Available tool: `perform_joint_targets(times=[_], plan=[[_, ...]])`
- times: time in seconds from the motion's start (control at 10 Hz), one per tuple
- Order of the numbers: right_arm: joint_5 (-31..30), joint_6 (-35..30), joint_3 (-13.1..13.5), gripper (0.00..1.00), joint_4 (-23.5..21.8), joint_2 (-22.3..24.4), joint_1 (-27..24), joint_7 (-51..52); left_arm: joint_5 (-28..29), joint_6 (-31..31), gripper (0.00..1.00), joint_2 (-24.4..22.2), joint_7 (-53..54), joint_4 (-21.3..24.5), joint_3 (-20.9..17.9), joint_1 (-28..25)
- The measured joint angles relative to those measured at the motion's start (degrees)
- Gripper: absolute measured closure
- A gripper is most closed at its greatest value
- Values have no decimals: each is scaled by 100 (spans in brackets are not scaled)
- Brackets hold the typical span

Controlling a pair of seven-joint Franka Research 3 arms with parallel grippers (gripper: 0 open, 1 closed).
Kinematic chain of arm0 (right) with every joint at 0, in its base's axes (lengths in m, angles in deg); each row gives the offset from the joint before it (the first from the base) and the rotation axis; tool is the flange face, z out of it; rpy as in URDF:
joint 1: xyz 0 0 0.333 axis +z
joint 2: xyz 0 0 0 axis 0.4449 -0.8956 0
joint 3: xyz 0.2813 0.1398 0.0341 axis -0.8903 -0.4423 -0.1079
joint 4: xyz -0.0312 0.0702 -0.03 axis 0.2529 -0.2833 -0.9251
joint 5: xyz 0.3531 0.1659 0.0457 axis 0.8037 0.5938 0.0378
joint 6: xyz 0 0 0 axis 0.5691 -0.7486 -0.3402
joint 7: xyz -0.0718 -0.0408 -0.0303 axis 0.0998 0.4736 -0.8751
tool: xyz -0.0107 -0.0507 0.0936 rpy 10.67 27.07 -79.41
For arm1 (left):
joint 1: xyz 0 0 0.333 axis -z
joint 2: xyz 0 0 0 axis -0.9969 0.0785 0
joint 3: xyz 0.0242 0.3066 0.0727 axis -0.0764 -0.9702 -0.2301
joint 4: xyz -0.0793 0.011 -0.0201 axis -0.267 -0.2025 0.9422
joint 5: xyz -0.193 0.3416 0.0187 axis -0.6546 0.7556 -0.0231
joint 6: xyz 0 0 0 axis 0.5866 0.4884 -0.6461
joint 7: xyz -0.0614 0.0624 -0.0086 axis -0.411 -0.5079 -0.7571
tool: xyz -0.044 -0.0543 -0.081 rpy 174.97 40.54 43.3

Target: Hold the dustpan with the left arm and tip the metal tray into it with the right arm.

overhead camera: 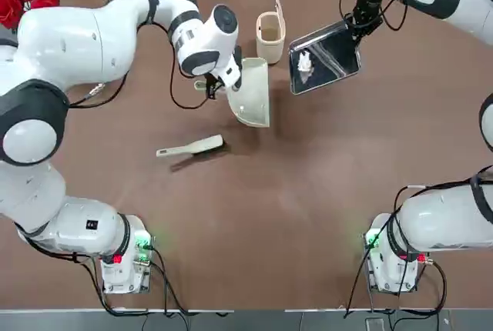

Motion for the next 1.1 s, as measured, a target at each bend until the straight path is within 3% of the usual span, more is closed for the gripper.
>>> perform_joint_targets(times=[0.3, 0.5, 1.1], plan=[[-76, -178, -542, 95, 48, 2, 12, -697, 644, -192, 67, 1012, -686, -574, -11, 380], [-374, -314, -915, 95, 101, 7, 25, -1086, 770, -315, 67, 1436, -719, -904, -23, 393], [-1284, -404, -1988, 95, 198, 5, 96, -2443, 776, -367, 67, 1545, -719, -961, -35, 398]])
